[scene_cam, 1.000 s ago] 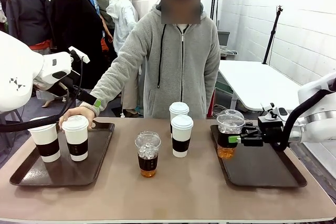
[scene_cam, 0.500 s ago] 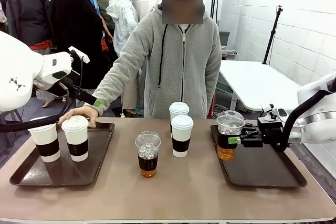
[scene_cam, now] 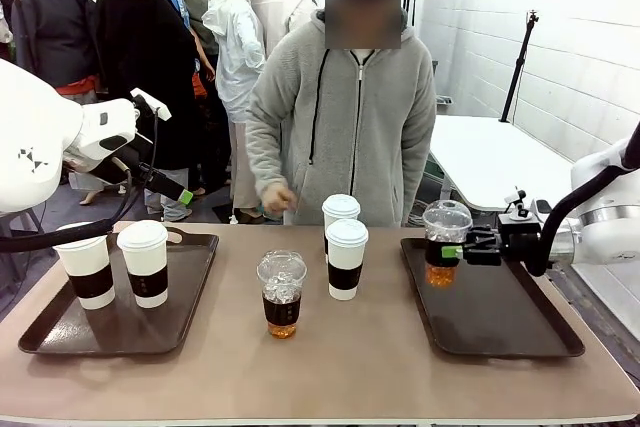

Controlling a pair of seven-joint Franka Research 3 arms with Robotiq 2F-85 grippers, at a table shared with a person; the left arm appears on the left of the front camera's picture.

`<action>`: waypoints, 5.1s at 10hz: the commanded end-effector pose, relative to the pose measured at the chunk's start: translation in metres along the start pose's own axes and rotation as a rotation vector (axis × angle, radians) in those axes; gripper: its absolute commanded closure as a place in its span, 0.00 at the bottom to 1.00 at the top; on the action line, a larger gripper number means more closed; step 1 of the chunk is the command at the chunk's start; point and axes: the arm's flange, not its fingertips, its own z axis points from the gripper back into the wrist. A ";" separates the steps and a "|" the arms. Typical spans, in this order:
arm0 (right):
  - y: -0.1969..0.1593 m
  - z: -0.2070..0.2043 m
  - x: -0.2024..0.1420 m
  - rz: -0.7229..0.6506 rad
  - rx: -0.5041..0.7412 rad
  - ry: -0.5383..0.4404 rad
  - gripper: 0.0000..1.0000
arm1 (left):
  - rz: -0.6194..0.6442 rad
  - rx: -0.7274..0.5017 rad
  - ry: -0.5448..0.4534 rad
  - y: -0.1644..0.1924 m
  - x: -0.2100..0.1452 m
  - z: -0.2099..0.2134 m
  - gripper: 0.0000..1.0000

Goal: Distribute the coffee onto the tray.
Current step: Pick up one iced Americano and place it on the right Handle tray, then pick up another iced Americano from the middle of the table and place it on the right Handle tray.

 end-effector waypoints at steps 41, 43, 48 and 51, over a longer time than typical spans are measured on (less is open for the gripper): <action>-0.068 0.042 -0.072 -0.136 -0.228 -0.044 0.00 | 0.003 -0.001 0.008 0.002 0.001 0.000 0.00; -0.068 0.042 -0.072 -0.136 -0.228 -0.044 0.00 | 0.003 -0.001 0.008 0.002 0.001 0.000 0.00; -0.068 0.042 -0.072 -0.136 -0.228 -0.044 0.00 | 0.003 -0.001 0.008 0.002 0.001 0.000 0.00; -0.068 0.042 -0.072 -0.136 -0.228 -0.044 0.00 | 0.003 -0.001 0.008 0.002 0.001 0.000 0.00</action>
